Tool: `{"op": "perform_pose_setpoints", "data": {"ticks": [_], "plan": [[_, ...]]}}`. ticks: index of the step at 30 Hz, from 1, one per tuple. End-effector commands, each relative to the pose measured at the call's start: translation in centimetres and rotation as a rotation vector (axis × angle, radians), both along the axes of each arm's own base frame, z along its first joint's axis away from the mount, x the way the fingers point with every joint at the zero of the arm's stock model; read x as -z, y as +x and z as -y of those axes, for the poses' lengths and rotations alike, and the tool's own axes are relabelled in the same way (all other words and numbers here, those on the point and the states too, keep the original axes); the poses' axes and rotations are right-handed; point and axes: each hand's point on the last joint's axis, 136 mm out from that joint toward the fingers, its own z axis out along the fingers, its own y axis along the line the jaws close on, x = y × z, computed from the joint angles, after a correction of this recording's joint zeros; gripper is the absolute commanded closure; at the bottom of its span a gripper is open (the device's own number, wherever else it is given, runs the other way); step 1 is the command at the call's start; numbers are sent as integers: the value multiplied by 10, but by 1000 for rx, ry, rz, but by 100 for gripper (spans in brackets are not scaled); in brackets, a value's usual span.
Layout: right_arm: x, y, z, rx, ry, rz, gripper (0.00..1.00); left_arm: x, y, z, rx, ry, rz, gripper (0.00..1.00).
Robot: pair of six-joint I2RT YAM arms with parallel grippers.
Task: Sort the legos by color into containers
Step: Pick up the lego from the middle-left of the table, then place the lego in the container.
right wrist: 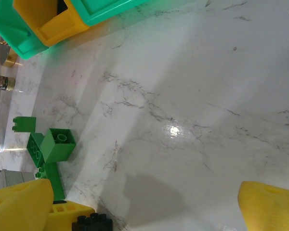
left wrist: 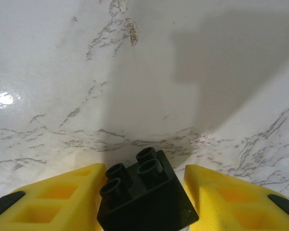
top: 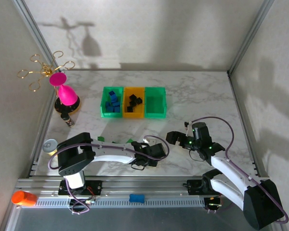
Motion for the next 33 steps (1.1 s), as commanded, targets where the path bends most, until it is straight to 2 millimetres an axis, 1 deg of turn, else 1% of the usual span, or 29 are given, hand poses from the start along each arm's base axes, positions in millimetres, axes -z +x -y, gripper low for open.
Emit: {"op": "perform_pose_setpoints", "data": {"ticks": [1,6,10,13,16,19,21,23,25,27,30,33], "plan": [[-3,2,0,9,8,22,1,-4,2,-2,-17,7,22,56],[-13,5,-4,-6,29,57,1,-23,10,2,-13,-20,61,57],[-20,9,-5,-7,38,78,1,-40,22,-1,-20,-10,100,56],[-30,11,-12,-32,66,107,1,-57,37,-8,-28,-7,142,56],[-40,15,-17,-46,96,129,1,-77,59,-21,-56,-20,176,56],[-52,20,-26,-74,130,156,1,-99,87,-38,-95,-36,226,56],[-59,26,-30,-76,140,171,1,-107,110,-53,-134,-28,251,56],[-62,30,-33,-77,151,175,1,-116,130,-64,-157,-28,276,56],[-67,33,-38,-82,168,188,1,-125,152,-70,-179,-46,300,56],[-71,37,-42,-80,183,195,1,-133,178,-77,-191,-32,336,56],[-74,43,-49,-82,196,194,1,-136,217,-90,-234,-1,353,57],[-77,46,-51,-81,195,207,1,-126,253,-96,-256,8,347,57]]}}
